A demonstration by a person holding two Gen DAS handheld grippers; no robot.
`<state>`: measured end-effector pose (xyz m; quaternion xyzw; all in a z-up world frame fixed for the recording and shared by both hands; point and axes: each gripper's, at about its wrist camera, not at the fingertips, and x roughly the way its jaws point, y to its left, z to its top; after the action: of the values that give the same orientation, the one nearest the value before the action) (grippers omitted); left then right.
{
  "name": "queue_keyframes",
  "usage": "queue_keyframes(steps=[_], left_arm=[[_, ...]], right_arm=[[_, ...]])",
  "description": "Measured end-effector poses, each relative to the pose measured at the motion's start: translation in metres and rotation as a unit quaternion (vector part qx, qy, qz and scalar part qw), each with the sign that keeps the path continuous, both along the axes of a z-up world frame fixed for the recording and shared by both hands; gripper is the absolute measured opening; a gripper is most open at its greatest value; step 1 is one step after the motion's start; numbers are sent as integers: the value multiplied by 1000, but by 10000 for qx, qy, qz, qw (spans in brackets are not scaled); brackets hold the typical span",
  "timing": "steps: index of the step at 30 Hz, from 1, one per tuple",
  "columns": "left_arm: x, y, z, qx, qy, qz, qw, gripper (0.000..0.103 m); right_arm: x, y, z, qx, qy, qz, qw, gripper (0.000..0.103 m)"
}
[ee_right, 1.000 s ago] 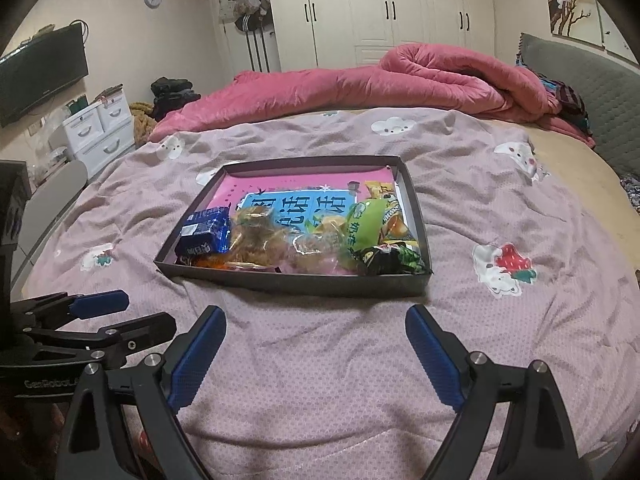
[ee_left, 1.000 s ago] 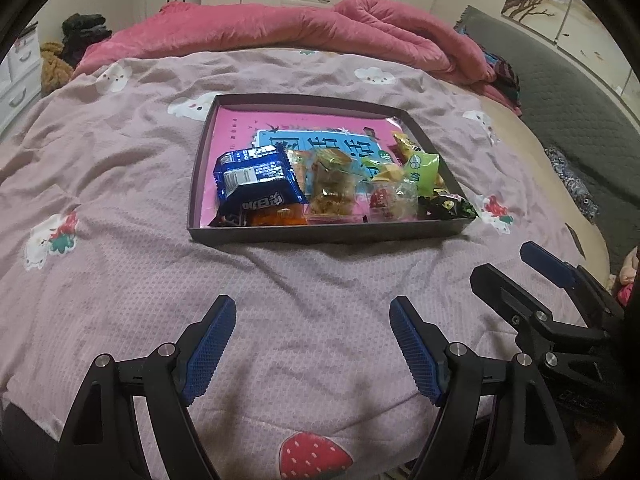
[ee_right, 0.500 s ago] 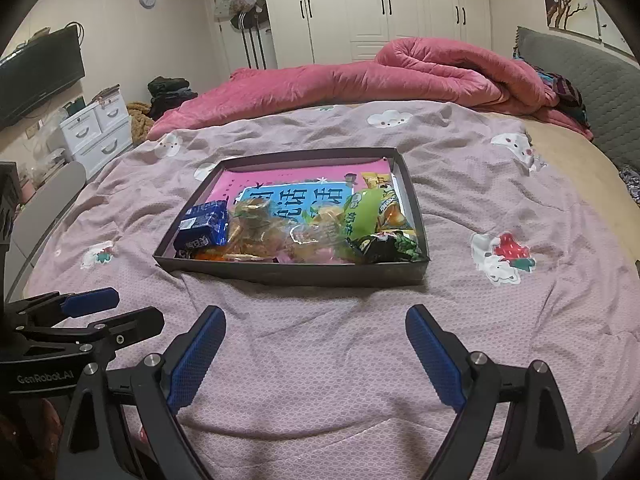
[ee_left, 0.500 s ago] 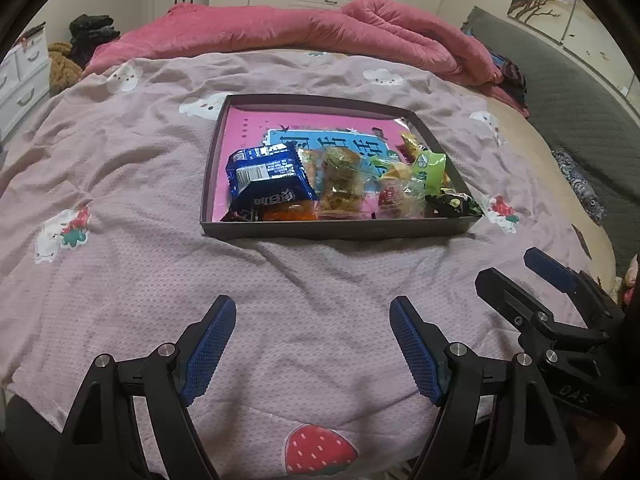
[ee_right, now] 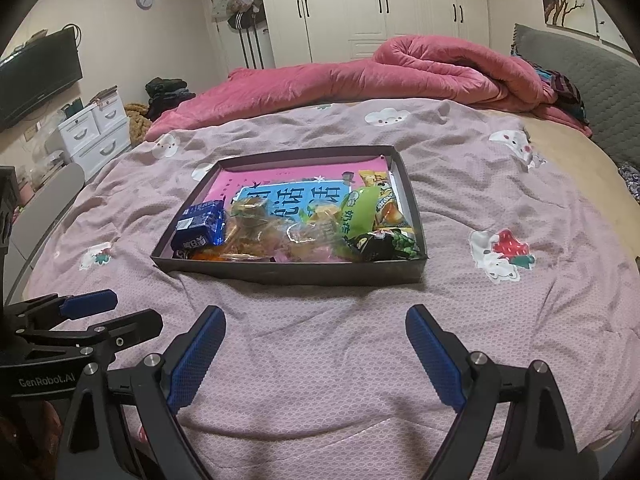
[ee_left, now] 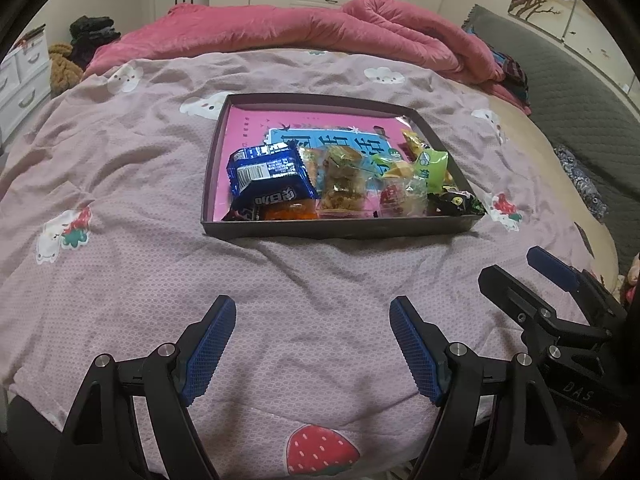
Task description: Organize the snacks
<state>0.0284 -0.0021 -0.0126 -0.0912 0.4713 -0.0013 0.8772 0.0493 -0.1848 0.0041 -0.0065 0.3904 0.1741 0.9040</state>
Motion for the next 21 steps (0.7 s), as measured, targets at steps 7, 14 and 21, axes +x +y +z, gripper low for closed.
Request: queue_keyframes(steps=[7,14,21], left_arm=[[0,1,0,10,-10,33,10000,80],[0,1,0,16,1,17,10000,80],[-1,0,1,40,-8,-2,10000,80]], right_arm=[[0,-1,1,2,-37,-16,10000,92],[0,-1,1,0,-31,-26,10000,92],[1,-2,0,0,-16,-49,10000,92]])
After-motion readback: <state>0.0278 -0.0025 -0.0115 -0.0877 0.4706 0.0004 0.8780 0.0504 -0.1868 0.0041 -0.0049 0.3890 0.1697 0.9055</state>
